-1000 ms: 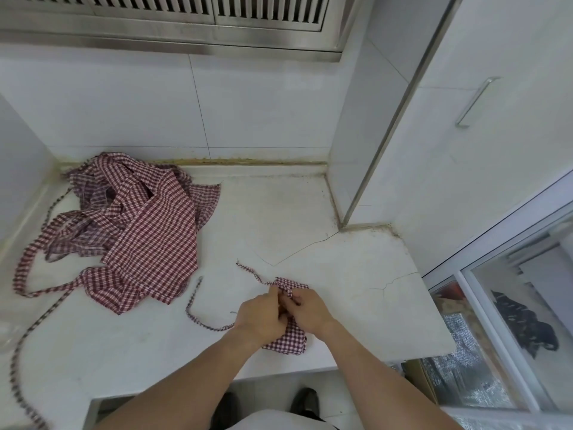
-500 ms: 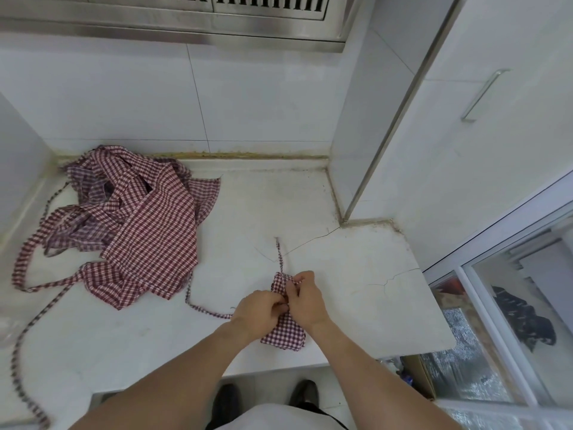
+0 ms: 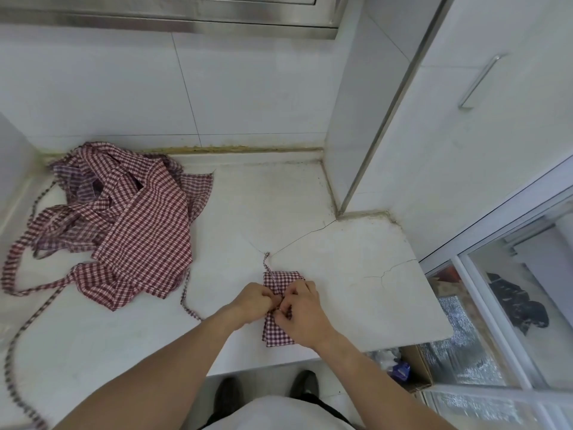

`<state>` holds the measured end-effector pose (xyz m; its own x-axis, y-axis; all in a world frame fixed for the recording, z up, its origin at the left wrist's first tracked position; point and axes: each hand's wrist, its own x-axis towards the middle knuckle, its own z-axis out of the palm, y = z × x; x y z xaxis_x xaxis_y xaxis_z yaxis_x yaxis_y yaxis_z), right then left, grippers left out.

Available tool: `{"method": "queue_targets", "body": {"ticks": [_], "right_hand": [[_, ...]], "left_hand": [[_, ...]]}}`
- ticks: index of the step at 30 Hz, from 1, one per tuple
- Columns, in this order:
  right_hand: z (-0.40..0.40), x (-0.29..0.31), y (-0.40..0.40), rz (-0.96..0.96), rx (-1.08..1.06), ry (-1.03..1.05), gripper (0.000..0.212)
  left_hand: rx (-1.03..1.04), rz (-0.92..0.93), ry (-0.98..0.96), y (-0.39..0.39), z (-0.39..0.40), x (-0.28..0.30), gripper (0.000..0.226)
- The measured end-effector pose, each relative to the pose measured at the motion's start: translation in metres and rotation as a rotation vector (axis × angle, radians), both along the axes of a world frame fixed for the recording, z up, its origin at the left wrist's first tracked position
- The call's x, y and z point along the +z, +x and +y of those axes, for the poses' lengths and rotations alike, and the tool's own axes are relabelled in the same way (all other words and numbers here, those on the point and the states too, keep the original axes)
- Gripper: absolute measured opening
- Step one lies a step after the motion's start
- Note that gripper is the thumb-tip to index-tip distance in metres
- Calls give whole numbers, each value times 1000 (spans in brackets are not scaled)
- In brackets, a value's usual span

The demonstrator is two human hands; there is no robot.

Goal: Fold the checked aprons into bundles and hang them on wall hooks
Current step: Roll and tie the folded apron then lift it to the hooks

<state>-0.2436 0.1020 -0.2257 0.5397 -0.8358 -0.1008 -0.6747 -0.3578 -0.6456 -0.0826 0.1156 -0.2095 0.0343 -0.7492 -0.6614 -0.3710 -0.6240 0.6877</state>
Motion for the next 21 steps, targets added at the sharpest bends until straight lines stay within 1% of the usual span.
{"method": "queue_targets", "body": {"ticks": [2,4,5,7,9,11,14,16,19,20,21], "right_hand": [[0,11,0,117,35,62,15],[-2,21,-7,174,77,133,15],[-4,27,-11,159,92,187,18],[-6,43,-22,27,83,310,29],[-12,55,-33,-100,-37,403,41],[-21,57,-45,-163,-144,418,49],[-35,47,-59,-188,-264,430,39],[-43,40,-67,-134,-294,409,32],[-48,27,-82,-43,-342,410,34],[-50,20,-89,-36,-381,422,36],[-51,14,-95,-19,-418,427,36]], "left_hand": [[-17,-80,-92,-2,2,-8,36],[4,-180,-142,-3,3,-13,39],[12,-215,-147,-2,4,-15,38],[0,-210,-146,1,4,-18,34],[-37,-189,-136,5,2,-17,28],[-73,-178,-152,8,1,-16,25],[-73,-159,-200,8,3,-17,21],[-47,-144,-233,8,6,-18,22],[45,-113,-295,9,12,-14,12],[82,-123,-307,12,14,-14,12],[101,-137,-304,15,17,-14,17]]}}
